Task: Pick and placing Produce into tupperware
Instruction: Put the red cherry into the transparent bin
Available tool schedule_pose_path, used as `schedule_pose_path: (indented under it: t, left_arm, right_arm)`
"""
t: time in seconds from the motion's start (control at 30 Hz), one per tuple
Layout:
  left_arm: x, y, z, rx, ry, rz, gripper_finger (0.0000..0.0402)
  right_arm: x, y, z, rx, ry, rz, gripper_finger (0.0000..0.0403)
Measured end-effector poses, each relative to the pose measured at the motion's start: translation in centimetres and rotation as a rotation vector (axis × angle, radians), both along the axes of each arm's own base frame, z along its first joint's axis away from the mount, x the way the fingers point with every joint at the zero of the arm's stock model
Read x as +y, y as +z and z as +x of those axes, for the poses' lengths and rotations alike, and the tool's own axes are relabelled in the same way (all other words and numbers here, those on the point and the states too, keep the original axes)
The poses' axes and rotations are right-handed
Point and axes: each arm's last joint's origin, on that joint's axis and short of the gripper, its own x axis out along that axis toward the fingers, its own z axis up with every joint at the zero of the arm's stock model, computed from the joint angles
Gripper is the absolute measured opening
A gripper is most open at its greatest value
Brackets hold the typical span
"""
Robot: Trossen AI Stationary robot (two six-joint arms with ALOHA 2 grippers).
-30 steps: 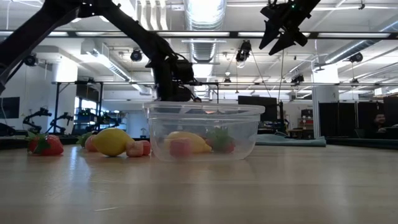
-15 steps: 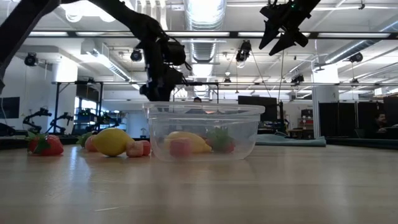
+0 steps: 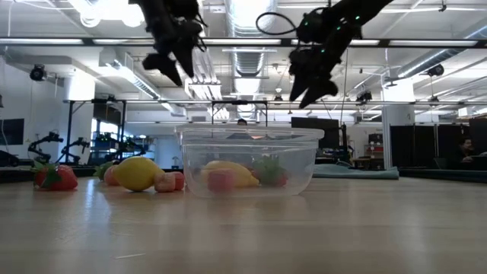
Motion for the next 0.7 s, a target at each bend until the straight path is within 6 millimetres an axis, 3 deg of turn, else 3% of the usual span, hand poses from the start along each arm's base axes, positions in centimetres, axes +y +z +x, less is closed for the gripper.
schedule_pose_path:
  t: [0.23, 0.47, 0.7]
  left_arm:
    - [-4.3, 1.0, -3.8, -0.102, 0.172, -0.058, 0.0219]
    - [-8.2, -1.4, -6.3, -0.11, 0.241, -0.139, 0.0219]
    - [-9.9, -4.3, -8.7, -0.073, 0.254, -0.159, 0.0219]
  right_arm:
    - [-2.4, -1.1, 4.3, 0.017, 0.133, -0.006, 0.0228]
    - [-2.5, -3.0, 9.1, 0.119, 0.339, 0.0, 0.0228]
    - [-2.9, -4.5, 12.9, 0.164, 0.434, -0.008, 0.0228]
